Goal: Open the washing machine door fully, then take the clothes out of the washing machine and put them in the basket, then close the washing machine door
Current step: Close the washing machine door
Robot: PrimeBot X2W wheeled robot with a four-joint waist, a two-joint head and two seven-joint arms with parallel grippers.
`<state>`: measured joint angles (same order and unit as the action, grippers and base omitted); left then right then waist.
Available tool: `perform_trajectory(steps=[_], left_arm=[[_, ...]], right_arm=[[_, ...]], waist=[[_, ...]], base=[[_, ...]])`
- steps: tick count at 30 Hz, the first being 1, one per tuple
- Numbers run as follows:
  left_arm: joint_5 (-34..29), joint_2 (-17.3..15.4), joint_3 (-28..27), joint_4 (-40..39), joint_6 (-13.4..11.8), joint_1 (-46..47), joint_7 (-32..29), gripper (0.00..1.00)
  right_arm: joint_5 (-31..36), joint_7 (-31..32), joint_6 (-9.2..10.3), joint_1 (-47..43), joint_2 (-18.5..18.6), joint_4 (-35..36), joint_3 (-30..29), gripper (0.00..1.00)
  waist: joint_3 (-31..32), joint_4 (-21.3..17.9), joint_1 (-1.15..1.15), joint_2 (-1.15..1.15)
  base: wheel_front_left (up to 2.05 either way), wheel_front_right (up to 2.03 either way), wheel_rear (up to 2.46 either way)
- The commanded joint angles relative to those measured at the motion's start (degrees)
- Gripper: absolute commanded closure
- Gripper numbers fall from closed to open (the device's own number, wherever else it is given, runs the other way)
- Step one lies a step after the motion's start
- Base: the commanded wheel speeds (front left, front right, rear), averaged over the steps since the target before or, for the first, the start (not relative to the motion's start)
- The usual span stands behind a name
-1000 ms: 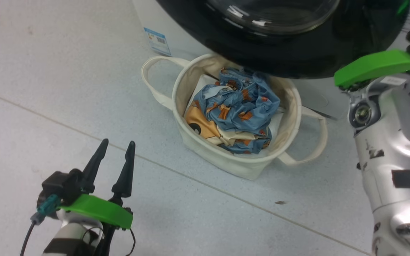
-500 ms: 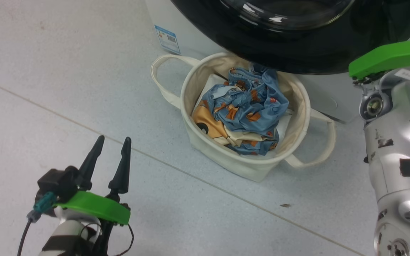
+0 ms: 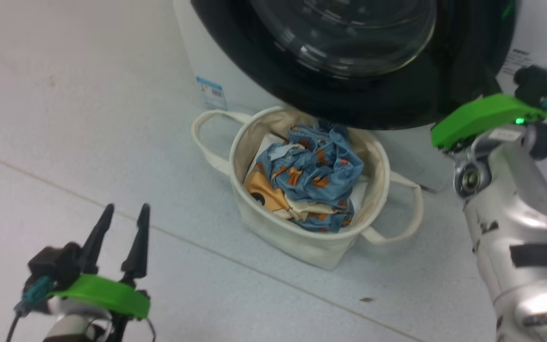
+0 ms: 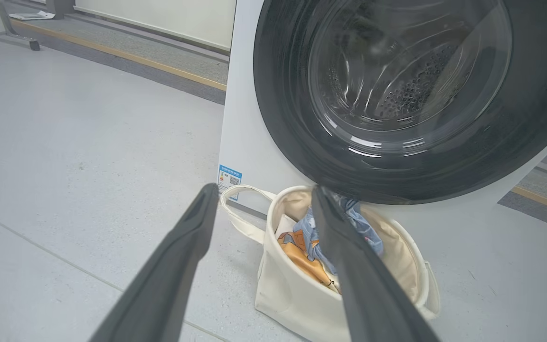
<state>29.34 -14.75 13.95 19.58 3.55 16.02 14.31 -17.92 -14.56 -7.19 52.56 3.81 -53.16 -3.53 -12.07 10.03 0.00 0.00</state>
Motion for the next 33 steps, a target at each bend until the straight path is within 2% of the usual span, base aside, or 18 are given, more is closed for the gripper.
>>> perform_trajectory(steps=[1,12,18,28,33], left_arm=[[-0.28,-2.80,-2.94,-1.20,0.11,0.35,0.68,0.00],[1.10,-10.07,-6.24,-2.75,1.16,-1.15,-0.71,0.00],[3.44,-12.31,-8.01,-3.19,1.74,0.04,-2.17,0.00],[5.44,-12.75,-9.11,-1.19,1.94,4.13,-2.58,0.00],[5.01,-13.22,-8.96,0.00,2.27,3.00,-1.30,0.00]], right_arm=[[0.34,-0.44,-0.30,-1.37,-0.93,3.03,1.51,0.00],[1.62,-0.44,-0.30,-15.56,-0.93,16.81,3.75,0.00],[2.88,-0.44,-0.30,-21.67,-0.93,21.08,3.72,0.00],[3.47,-0.44,-0.30,-28.88,-0.93,26.34,1.73,0.00],[3.08,-0.44,-0.30,-31.57,-0.93,27.88,2.50,0.00]], waist=[[2.07,-1.60,0.00,0.00],[8.91,-7.82,0.00,0.00],[11.64,-10.63,0.00,0.00],[12.50,-14.61,0.00,0.00],[12.88,-16.81,0.00,0.00]], base=[[0.00,0.00,0.00],[0.00,0.00,0.00],[0.00,0.00,0.00],[0.00,0.00,0.00],[0.00,0.00,0.00]])
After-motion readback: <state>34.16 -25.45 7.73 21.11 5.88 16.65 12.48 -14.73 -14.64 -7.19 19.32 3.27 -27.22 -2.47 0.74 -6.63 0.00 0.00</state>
